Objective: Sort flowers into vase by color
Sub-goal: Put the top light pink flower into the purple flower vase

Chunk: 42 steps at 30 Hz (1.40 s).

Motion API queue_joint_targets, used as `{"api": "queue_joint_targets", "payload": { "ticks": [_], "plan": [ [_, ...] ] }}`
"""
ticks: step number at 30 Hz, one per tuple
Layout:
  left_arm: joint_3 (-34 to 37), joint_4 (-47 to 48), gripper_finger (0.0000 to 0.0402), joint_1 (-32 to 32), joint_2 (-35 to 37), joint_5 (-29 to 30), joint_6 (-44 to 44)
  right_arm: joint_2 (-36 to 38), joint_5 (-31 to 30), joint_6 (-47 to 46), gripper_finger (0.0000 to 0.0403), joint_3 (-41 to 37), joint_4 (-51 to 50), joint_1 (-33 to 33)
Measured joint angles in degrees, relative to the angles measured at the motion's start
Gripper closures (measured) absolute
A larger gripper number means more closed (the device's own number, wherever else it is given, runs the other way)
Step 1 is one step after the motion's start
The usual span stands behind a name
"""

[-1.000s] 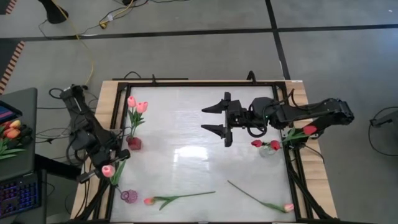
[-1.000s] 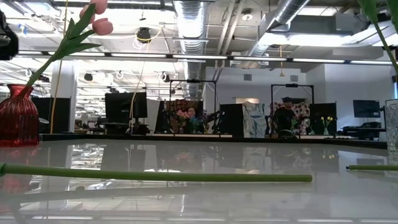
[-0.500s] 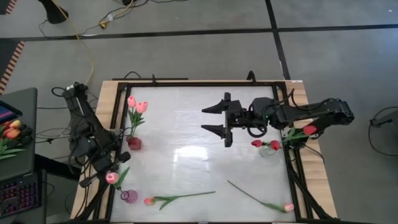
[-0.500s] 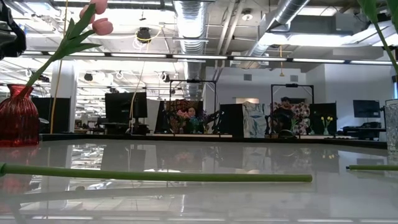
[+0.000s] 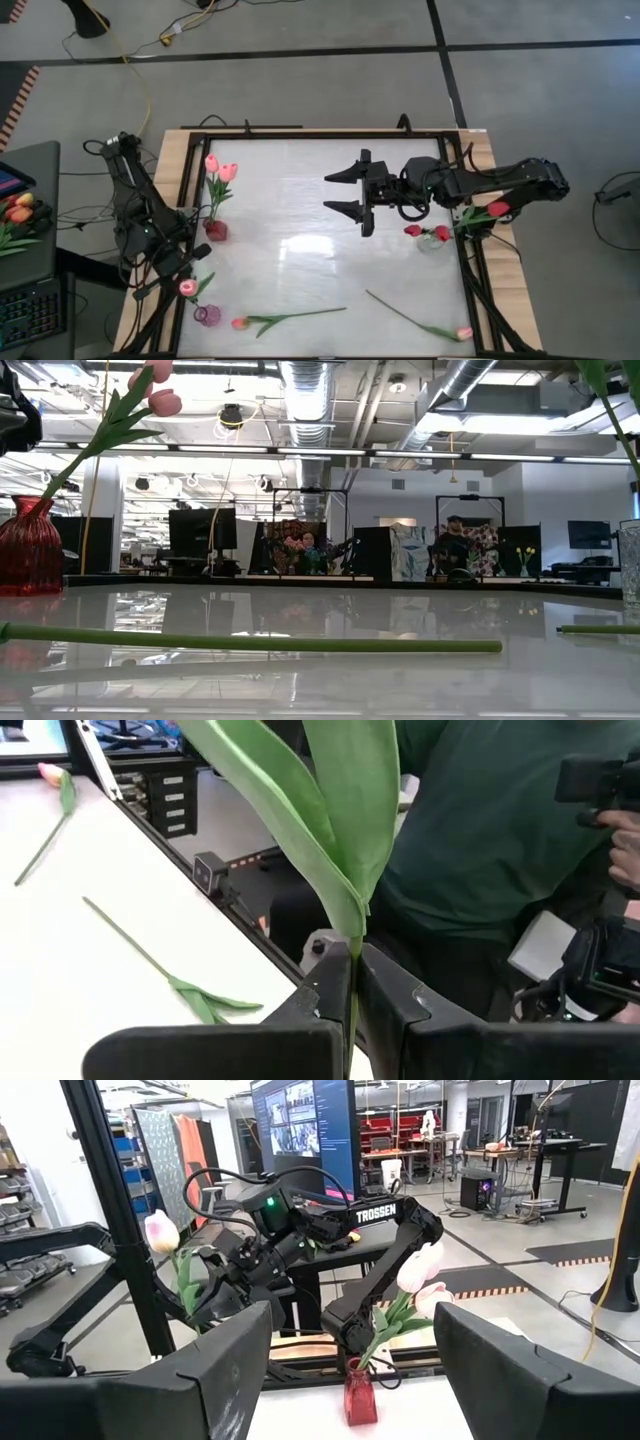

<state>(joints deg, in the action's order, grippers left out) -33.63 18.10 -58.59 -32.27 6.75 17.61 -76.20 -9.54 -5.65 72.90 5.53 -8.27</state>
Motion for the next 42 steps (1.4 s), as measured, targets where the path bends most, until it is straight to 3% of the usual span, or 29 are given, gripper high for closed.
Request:
{"api": "queue_joint_targets", "payload": {
  "ticks": [10,20,42],
  "plan": [
    [0.0,0.03,0.04,0.0,0.02,-0.05,1.21,0.0,0.0,0.0,0.0097,0.0,0.01,0.0],
    [0.0,-0.83,0.0349,0.0,0.04,0.04,2.23,0.0,0.0,-0.39,0.0097,0.0,0.01,0.0],
    [-0.04,3.95,0.03,0.03,1.68,-0.97,8.36,0.0,0.02,-1.6,0.0097,0.0,0.03,0.0]
  ]
}}
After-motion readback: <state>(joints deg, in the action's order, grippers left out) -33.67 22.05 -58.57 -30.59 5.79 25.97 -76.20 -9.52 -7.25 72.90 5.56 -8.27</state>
